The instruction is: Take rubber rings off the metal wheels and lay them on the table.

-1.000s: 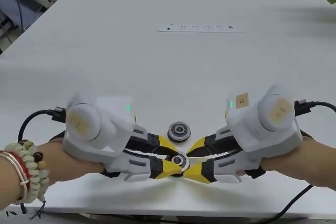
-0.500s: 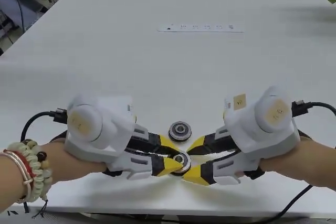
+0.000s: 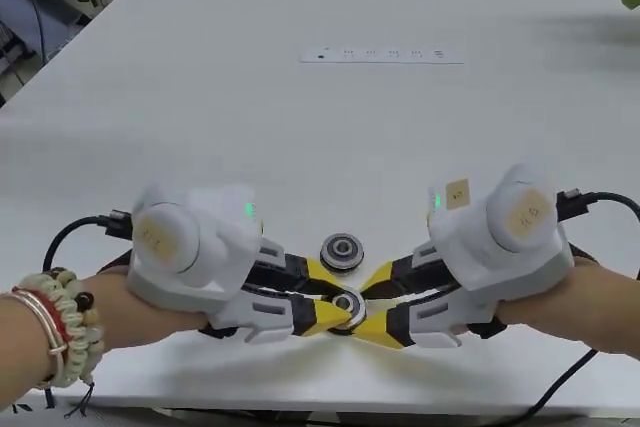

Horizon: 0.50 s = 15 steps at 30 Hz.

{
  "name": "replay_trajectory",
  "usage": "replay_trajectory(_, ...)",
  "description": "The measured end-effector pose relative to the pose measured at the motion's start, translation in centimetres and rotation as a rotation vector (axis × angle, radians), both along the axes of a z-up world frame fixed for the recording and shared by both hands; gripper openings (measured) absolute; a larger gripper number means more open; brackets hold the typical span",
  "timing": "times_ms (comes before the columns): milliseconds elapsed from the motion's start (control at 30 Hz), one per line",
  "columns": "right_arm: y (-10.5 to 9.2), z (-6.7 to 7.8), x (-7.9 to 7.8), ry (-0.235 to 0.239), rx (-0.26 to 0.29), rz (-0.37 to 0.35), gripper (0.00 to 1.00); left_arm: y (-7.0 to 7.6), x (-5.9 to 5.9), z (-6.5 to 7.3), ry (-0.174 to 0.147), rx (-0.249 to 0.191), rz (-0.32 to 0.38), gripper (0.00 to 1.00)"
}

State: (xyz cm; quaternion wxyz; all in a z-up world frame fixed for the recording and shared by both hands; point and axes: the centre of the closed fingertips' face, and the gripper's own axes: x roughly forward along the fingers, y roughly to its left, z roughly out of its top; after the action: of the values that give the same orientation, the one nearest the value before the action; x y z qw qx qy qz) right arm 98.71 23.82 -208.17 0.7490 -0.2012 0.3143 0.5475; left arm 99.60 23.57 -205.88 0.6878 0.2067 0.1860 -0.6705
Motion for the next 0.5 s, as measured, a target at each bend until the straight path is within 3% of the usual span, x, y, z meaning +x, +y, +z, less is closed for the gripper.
replay_trajectory(500,-0.41,0.04,-0.06,0.006,-0.017,-0.004,0.05,0.07,-0.01,-0.07,0.004,-0.005,0.007,0.08)
